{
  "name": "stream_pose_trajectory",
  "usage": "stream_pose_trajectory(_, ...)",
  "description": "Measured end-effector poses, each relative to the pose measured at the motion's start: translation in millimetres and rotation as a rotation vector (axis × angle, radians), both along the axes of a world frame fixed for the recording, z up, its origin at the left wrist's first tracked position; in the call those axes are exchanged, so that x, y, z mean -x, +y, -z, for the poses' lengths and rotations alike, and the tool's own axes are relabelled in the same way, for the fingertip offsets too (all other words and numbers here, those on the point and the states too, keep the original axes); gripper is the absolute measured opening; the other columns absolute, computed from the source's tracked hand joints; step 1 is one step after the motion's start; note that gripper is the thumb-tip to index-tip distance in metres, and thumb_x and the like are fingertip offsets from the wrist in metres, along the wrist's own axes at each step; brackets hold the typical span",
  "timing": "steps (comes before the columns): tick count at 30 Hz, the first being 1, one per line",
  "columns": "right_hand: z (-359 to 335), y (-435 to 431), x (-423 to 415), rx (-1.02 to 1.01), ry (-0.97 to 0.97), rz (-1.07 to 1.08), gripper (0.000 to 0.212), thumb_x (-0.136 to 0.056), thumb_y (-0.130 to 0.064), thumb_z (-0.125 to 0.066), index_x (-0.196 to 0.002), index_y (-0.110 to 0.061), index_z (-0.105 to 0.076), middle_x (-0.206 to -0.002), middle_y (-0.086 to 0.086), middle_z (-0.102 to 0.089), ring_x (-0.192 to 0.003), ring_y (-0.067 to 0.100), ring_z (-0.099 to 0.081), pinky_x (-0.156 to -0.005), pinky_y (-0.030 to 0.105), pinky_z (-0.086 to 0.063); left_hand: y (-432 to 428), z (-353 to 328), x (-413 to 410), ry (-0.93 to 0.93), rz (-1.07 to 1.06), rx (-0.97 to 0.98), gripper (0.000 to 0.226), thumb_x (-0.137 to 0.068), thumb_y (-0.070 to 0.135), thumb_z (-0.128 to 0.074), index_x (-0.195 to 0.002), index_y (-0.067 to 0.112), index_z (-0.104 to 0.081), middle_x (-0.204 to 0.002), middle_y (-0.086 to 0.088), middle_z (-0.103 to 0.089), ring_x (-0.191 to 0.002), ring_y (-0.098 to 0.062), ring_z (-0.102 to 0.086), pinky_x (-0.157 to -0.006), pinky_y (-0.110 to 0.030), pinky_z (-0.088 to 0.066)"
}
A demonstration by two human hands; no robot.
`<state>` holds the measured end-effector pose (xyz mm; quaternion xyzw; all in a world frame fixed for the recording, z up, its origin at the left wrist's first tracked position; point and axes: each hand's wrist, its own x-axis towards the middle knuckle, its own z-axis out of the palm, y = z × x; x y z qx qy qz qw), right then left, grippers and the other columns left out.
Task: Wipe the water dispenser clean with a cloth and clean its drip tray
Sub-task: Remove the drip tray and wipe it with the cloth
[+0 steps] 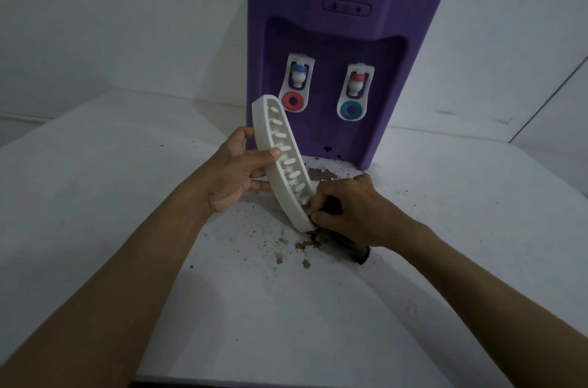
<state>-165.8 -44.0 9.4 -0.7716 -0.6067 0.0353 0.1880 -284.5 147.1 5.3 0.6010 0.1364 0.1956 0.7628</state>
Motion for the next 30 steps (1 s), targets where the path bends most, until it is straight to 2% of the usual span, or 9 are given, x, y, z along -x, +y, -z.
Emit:
stream_pose_trajectory(4, 0, -6, -5, 0.01, 0.296, -0.057, 0.003, -0.085, -0.022, -0.069, -0.087, -0.023, -0.068, -0.094, -0.012, -0.068, -0.09, 0.003, -0.063, -0.084, 0.025, -0.054, 0, 0, 0, 0.02, 0.017, -0.002, 0.055, -0.082, 0.014, -0.067, -0.132, 0.008, -0.044, -0.107, -0.01, -0.071, -0.089, -0.022, -0.072, -0.064, -0.039, -0.059)
stream_pose_trajectory(9, 0, -17, -17, 0.046, 0.255, -0.096, 0.007, -0.083, -0.02, -0.071, -0.087, -0.025, -0.068, -0.091, -0.015, -0.066, -0.09, 0.003, -0.06, -0.083, 0.021, -0.049, 0, 3, -1, 0.05, 0.022, 0.01, 0.042, -0.088, 0.012, -0.064, -0.127, 0.012, -0.049, -0.103, -0.009, -0.072, -0.085, -0.019, -0.072, -0.063, -0.038, -0.059)
stream_pose_trajectory(13, 5, -27, -27, 0.2, 0.126, -0.046, 0.01, -0.077, -0.045, -0.067, -0.086, -0.042, -0.064, -0.099, -0.023, -0.06, -0.105, 0.008, -0.049, -0.102, 0.039, -0.034, 6, 5, -2, 0.066, 0.0, 0.02, 0.032, -0.09, 0.012, -0.062, -0.121, 0.014, -0.053, -0.102, -0.009, -0.072, -0.083, -0.019, -0.072, -0.062, -0.038, -0.059)
stream_pose_trajectory(15, 4, -31, -29, 0.209, 0.215, -0.04, 0.013, -0.08, -0.047, -0.065, -0.091, -0.041, -0.065, -0.102, -0.022, -0.061, -0.105, 0.01, -0.053, -0.096, 0.038, -0.044, 9, 6, -2, 0.07, -0.012, 0.018, 0.03, -0.091, 0.012, -0.062, -0.119, 0.015, -0.054, -0.103, -0.01, -0.072, -0.083, -0.019, -0.072, -0.063, -0.039, -0.06)
stream_pose_trajectory(17, 0, -32, -30, 0.054, 0.318, -0.045, 0.01, -0.09, -0.032, -0.061, -0.096, -0.03, -0.068, -0.099, -0.016, -0.065, -0.095, 0.008, -0.06, -0.086, 0.03, -0.051, 9, 7, -2, 0.076, -0.018, 0.011, 0.029, -0.091, 0.013, -0.062, -0.119, 0.015, -0.055, -0.104, -0.01, -0.072, -0.084, -0.02, -0.072, -0.065, -0.04, -0.06)
stream_pose_trajectory(21, -1, -16, -37, -0.168, 0.152, 0.075, 0.019, -0.097, -0.027, -0.051, -0.109, -0.023, -0.065, -0.105, -0.014, -0.062, -0.094, 0.004, -0.058, -0.081, 0.018, -0.044, 10, 9, -3, 0.085, -0.026, 0.0, 0.028, -0.091, 0.014, -0.061, -0.119, 0.014, -0.056, -0.104, -0.012, -0.071, -0.083, -0.021, -0.072, -0.069, -0.041, -0.061)
stream_pose_trajectory(24, 6, 3, -42, 0.047, -0.055, 0.098, 0.032, -0.095, -0.038, -0.051, -0.126, -0.034, -0.054, -0.126, -0.013, -0.054, -0.117, 0.012, -0.046, -0.103, 0.037, -0.03, 10, 9, -3, 0.092, -0.03, -0.007, 0.026, -0.092, 0.014, -0.061, -0.118, 0.015, -0.056, -0.105, -0.012, -0.071, -0.084, -0.021, -0.071, -0.071, -0.041, -0.06)
stream_pose_trajectory(26, 8, 12, -43, 0.269, -0.177, 0.122, 0.043, -0.091, -0.051, -0.05, -0.131, -0.037, -0.048, -0.132, -0.011, -0.052, -0.123, 0.018, -0.04, -0.107, 0.043, -0.019, 10, 9, -3, 0.092, -0.026, -0.004, 0.027, -0.091, 0.014, -0.061, -0.118, 0.015, -0.056, -0.104, -0.011, -0.072, -0.084, -0.021, -0.072, -0.068, -0.04, -0.061)
stream_pose_trajectory(30, -3, 16, -42, 0.308, -0.268, 0.11, 0.026, -0.092, -0.049, -0.051, -0.112, -0.035, -0.058, -0.103, -0.016, -0.054, -0.108, 0.014, -0.043, -0.101, 0.038, -0.018, 10, 9, -2, 0.094, -0.023, 0.005, 0.029, -0.091, 0.014, -0.062, -0.119, 0.015, -0.056, -0.106, -0.012, -0.072, -0.085, -0.023, -0.072, -0.071, -0.041, -0.061)
